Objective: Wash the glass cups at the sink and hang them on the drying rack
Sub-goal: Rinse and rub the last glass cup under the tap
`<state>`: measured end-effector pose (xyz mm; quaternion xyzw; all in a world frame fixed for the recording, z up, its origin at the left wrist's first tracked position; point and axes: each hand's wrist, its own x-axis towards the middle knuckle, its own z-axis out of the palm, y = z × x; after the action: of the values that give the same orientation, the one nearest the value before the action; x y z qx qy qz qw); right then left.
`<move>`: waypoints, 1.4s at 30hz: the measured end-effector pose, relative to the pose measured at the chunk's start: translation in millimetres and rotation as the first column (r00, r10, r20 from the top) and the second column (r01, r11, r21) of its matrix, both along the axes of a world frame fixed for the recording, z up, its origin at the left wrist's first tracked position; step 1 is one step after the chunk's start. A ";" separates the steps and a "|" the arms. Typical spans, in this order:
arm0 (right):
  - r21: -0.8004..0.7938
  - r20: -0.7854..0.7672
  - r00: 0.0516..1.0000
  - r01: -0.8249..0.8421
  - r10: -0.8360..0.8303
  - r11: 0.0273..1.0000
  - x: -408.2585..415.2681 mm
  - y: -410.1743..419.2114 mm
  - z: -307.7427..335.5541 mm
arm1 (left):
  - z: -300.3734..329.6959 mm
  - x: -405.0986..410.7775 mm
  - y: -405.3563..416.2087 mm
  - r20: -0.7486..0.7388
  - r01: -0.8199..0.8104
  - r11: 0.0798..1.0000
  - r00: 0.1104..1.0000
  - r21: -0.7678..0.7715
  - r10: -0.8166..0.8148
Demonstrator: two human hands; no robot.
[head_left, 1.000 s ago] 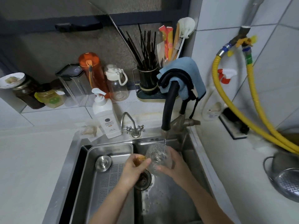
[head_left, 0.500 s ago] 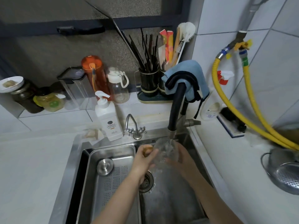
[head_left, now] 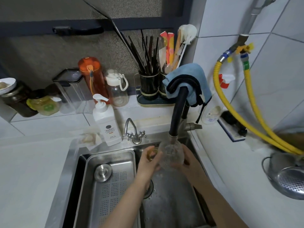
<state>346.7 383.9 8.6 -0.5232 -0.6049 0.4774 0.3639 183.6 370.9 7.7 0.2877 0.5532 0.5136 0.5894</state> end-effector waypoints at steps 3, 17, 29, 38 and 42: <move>-0.040 -0.013 1.000 0.021 -0.022 0.999 -1.2 -14.6 -13.4 | -10.1 -3.6 -14.0 -0.006 -0.012 0.999 1.000 -0.043 0.012; 0.023 0.002 1.000 0.010 -0.010 1.000 -10.3 -21.7 -19.4 | -21.2 -17.0 -12.5 0.018 0.017 0.997 1.000 -0.072 -0.016; -0.038 -0.017 0.999 0.041 -0.042 0.998 -14.8 -32.9 -28.6 | -26.5 -20.5 -18.7 -0.051 0.059 0.991 0.997 -0.121 -0.065; -0.116 -0.053 0.998 0.039 -0.045 0.992 -6.5 -27.8 -34.2 | -18.1 -13.6 -10.6 -0.151 0.032 0.988 0.987 -0.151 -0.055; -0.182 -0.169 0.983 0.034 -0.065 0.983 -29.9 -30.3 -38.8 | -16.0 -26.7 -2.1 -0.240 -0.039 0.994 0.971 -0.105 0.013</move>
<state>316.8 353.5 -30.2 -0.5248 -0.5122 0.5644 0.3790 156.9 368.8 -8.3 0.3078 0.6510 0.4520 0.5265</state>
